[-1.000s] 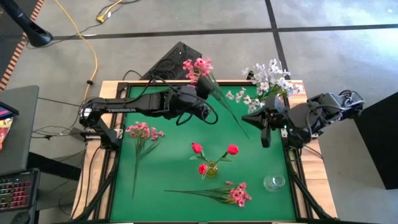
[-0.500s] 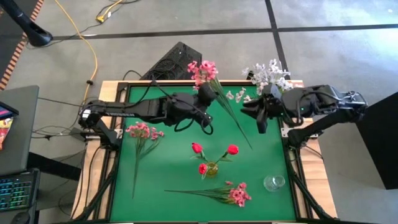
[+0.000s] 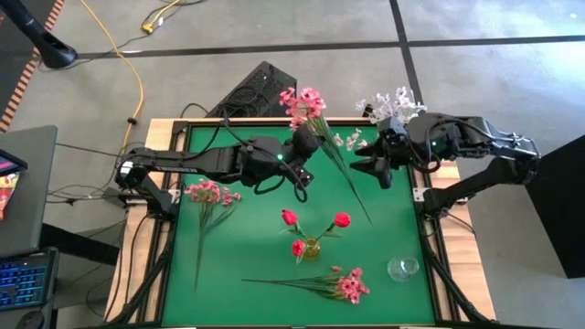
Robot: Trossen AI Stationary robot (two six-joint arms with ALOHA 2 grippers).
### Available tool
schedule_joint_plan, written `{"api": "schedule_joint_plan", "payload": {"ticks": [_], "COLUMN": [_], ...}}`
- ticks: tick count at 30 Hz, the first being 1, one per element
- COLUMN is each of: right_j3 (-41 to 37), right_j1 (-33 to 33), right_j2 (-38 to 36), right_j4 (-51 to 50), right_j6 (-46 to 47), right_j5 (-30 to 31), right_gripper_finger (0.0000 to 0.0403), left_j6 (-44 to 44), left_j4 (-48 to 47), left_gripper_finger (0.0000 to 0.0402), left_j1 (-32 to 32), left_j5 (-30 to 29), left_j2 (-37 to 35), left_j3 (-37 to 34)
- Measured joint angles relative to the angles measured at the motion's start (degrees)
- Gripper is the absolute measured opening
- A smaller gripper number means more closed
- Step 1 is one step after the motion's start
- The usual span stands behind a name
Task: Sort flowers into vase by color
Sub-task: Put the top middle pink flowers into the bottom transparent vase
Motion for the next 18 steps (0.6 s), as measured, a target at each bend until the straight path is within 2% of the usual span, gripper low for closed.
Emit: {"api": "schedule_joint_plan", "payload": {"ticks": [7, 13, 18], "right_j3": [0.0, 0.0, 0.0], "right_j1": [-0.1, -0.1, 0.0], "right_j2": [2.9, 6.4, 6.9], "right_j4": [-0.3, -0.5, -3.5], "right_j6": [0.0, -0.2, 0.0], "right_j5": [-1.8, -5.9, -5.9], "right_gripper_finger": [0.0271, 0.0271, 0.0257], "left_j6": [1.7, 1.7, 1.7], "left_j4": [0.1, 0.1, -0.1], "left_gripper_finger": [0.0, 0.0, 0.0], "left_j1": [0.0, 0.0, 0.0], "left_j5": [1.7, 1.7, 1.5], "left_j2": [0.0, 0.0, 0.0], "left_j3": [0.0, 0.0, 0.0]}}
